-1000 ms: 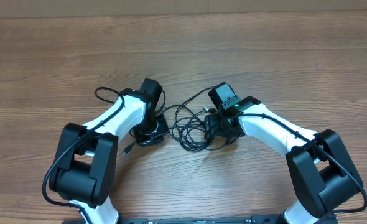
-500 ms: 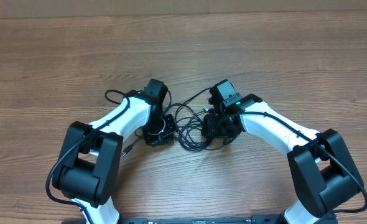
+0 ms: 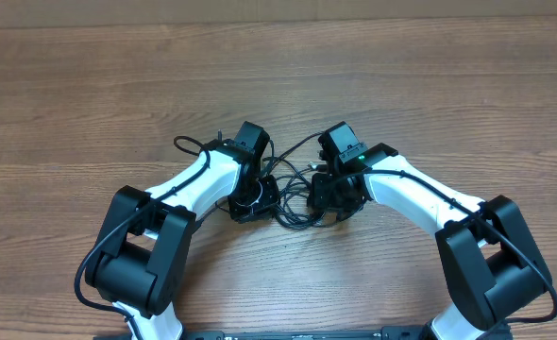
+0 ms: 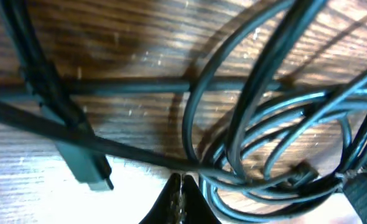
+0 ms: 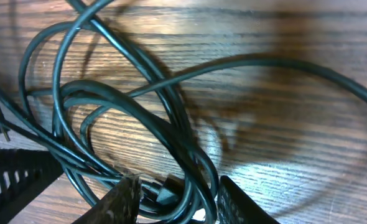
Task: Untangle cables
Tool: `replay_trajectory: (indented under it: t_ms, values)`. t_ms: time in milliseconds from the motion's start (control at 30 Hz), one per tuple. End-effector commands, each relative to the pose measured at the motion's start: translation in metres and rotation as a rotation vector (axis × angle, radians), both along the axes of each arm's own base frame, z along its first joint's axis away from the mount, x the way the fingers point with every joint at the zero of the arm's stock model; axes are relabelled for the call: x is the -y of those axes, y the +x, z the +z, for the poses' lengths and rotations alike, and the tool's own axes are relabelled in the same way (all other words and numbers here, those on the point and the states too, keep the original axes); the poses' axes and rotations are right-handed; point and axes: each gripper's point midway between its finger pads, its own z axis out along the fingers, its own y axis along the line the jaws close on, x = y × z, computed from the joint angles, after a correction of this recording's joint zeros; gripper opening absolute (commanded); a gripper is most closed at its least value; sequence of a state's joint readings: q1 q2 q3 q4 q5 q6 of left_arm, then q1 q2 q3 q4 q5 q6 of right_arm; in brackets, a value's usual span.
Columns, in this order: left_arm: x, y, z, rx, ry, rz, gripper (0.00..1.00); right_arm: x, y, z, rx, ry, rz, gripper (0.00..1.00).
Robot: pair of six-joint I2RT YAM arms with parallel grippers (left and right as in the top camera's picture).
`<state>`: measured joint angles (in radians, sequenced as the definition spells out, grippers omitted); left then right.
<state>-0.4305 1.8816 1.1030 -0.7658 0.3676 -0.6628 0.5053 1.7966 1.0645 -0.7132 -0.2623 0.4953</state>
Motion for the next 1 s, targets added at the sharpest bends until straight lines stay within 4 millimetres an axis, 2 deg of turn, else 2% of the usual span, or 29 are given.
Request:
replay_trajectory:
  t_ms: [0, 500, 667, 733, 800, 867, 967]
  values:
    - [0.011, 0.015, 0.014, 0.052, -0.042, -0.053, 0.04, 0.002, -0.001, -0.003, -0.030, 0.000, -0.080, 0.40]
    - [0.011, 0.015, 0.013, 0.007, 0.028, 0.114, 0.06, 0.001, -0.001, -0.003, -0.028, 0.002, -0.083, 0.43]
    - [0.013, 0.012, 0.010, 0.014, 0.091, 0.160, 0.17, 0.001, -0.001, -0.003, -0.028, 0.002, -0.082, 0.43]
    - [0.014, 0.010, 0.008, 0.030, 0.131, 0.175, 0.34, 0.001, -0.001, -0.003, -0.028, 0.002, -0.082, 0.43]
    - [0.015, 0.009, 0.007, 0.043, 0.160, 0.189, 0.40, 0.001, -0.001, -0.003, -0.028, 0.002, -0.082, 0.43]
    - [0.016, 0.011, 0.006, 0.059, 0.178, 0.205, 0.38, 0.002, -0.001, -0.003, -0.028, 0.001, -0.082, 0.43]
    - [0.021, 0.015, 0.007, 0.074, 0.159, 0.210, 0.30, 0.002, -0.001, -0.003, -0.028, 0.001, -0.079, 0.43]
